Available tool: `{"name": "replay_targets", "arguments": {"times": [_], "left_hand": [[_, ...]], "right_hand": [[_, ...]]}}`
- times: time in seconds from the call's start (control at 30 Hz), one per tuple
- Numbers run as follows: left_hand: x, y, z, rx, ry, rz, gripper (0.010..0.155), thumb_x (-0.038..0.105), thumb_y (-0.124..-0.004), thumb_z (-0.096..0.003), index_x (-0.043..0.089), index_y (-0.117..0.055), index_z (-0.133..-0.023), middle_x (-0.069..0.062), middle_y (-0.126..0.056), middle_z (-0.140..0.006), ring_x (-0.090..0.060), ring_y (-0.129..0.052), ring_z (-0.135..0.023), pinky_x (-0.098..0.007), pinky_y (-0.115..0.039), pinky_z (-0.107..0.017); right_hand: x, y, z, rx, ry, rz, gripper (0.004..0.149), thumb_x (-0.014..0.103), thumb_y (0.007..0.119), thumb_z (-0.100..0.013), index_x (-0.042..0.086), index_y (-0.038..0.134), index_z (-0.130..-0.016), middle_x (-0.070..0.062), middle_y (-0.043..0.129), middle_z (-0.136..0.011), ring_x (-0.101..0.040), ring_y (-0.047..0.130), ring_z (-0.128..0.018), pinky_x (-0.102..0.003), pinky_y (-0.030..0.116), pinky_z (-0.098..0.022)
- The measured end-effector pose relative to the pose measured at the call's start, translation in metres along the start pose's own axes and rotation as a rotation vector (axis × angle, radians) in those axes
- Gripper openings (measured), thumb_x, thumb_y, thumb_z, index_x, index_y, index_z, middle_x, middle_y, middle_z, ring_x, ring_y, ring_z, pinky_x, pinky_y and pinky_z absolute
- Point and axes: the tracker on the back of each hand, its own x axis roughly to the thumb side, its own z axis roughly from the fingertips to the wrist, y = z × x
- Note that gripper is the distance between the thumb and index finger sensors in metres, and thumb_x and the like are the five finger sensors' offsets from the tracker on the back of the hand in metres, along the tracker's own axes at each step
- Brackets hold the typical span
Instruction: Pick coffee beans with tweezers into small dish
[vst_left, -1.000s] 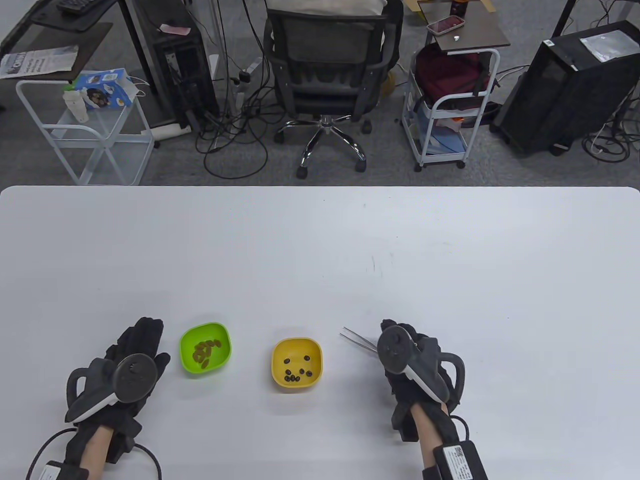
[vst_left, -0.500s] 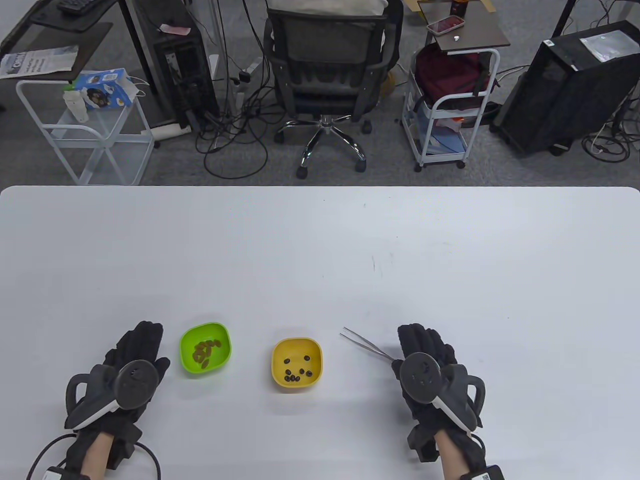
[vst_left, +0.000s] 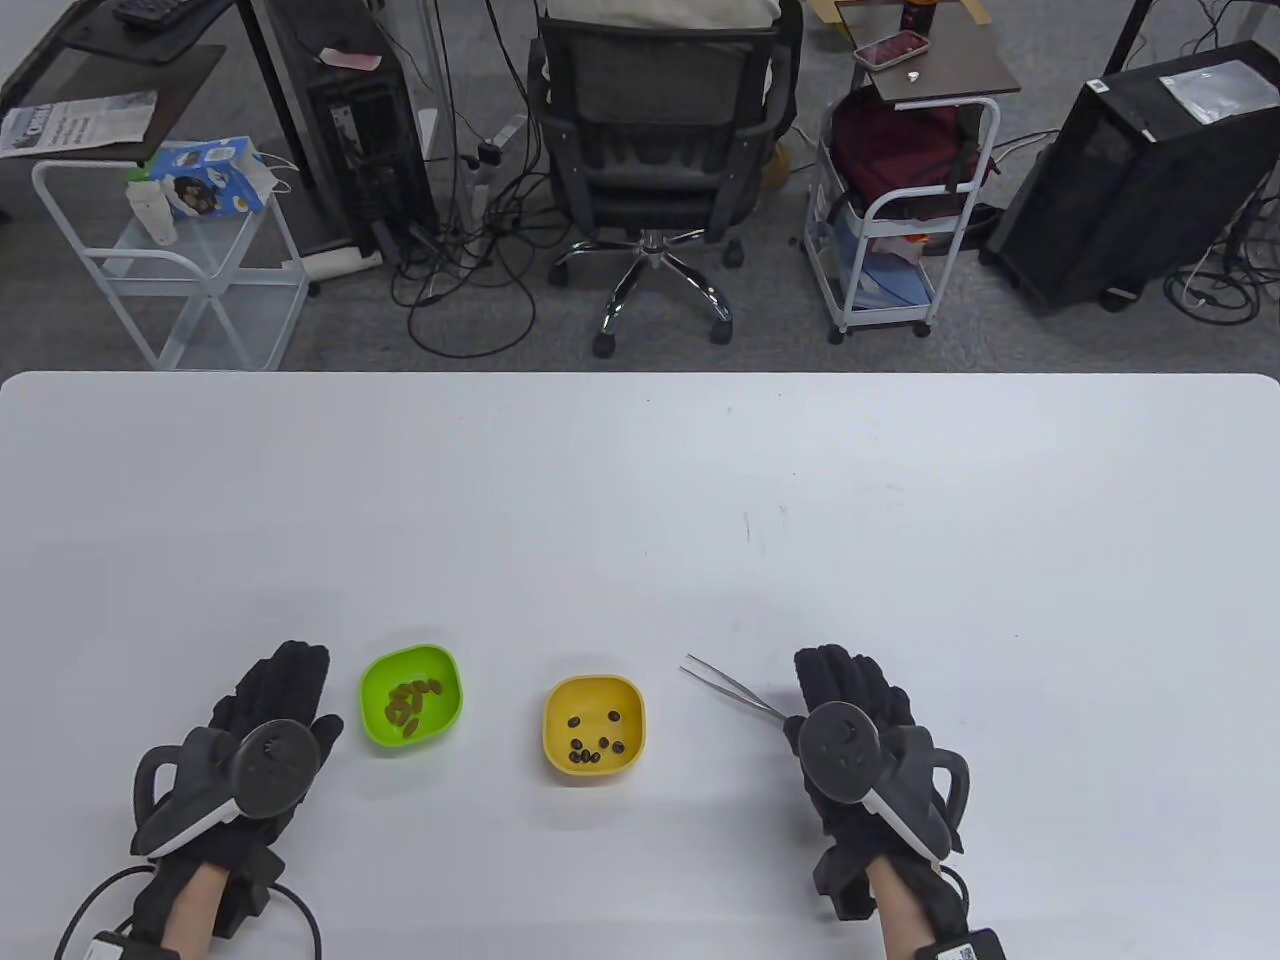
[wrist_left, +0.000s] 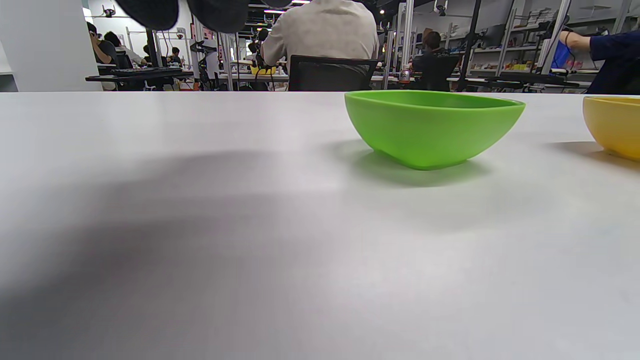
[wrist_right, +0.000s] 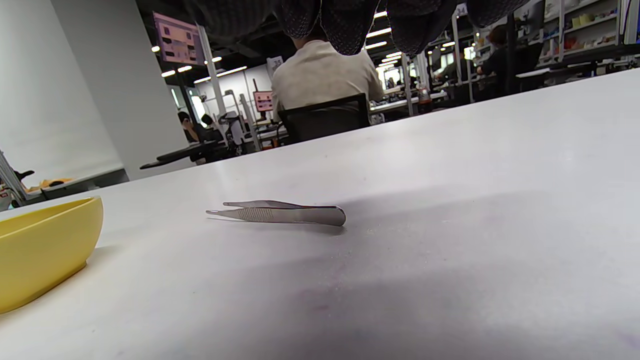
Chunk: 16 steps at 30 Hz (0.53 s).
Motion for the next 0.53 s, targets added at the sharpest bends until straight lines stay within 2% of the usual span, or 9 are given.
{"name": "replay_targets", "arguments": {"times": [0.53], "left_hand": [[0.0016,-0.0008,-0.001,-0.014,-0.003,-0.004,0.071,0.038,-0.041,-0.0613,0.002,-0.025,-0.12,-0.027,-0.032,-0.128,-0.057,-0.054,-0.113,-0.071,-0.055,-0.076]], "right_hand": [[-0.0016,-0.0006,-0.0006,0.016,0.008,-0.013,0.064,0.034,0.06,-0.051,0.017,0.042,-0.109,-0.014,0.048,-0.119,-0.055,0.054,-0.106,-0.068,0.047,-0.076]]}}
